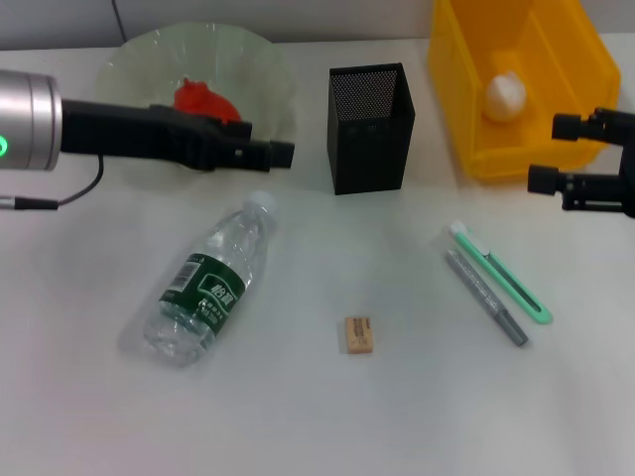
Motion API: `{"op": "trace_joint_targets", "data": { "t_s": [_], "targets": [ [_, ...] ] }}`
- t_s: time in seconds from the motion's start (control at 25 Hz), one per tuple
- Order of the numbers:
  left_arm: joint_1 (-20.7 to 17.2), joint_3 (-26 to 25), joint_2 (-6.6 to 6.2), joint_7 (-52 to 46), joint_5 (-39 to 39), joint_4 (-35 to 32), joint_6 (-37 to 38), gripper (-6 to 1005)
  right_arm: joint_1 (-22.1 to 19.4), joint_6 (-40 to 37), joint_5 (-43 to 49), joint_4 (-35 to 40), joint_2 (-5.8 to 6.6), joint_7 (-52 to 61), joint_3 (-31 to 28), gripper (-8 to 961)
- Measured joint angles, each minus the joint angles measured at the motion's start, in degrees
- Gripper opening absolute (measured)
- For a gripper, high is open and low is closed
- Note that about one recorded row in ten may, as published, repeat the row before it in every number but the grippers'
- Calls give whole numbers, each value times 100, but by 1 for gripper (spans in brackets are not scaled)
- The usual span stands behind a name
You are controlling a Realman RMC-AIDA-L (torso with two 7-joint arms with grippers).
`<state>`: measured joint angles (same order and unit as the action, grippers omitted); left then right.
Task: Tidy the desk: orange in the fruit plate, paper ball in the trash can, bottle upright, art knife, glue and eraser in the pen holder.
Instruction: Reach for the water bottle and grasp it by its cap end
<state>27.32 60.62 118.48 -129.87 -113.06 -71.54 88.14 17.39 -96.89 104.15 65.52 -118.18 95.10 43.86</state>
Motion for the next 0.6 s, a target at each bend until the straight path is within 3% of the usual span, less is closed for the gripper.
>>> {"op": "trace_joint_targets", "data": {
  "t_s": [0.04, 0.08, 0.24, 0.32, 0.44, 0.6],
  "targets": [
    [44, 2, 0, -98, -90, 12, -71, 812, 76, -180, 3, -417, 100, -215, -93, 845],
    [95, 14, -1, -216, -213, 32, -171, 812, 76, -180, 3, -417, 100, -215, -93, 845],
    [201, 233, 30, -623, -823, 252, -707, 812, 107, -439, 10, -1331, 287, -906, -138, 845],
    [190, 390, 31, -737, -853, 267, -862, 812, 95, -476, 13, -1469, 311, -1059, -138, 845],
    [173, 1099, 3, -1274, -1202, 352, -1537, 812, 48, -559, 49, -1745, 347, -1399, -130, 846],
    [290, 1378, 29, -1618, -1742, 442, -1814, 812, 29, -578, 58, -1867, 348, -1603, -125, 846]
  ]
}}
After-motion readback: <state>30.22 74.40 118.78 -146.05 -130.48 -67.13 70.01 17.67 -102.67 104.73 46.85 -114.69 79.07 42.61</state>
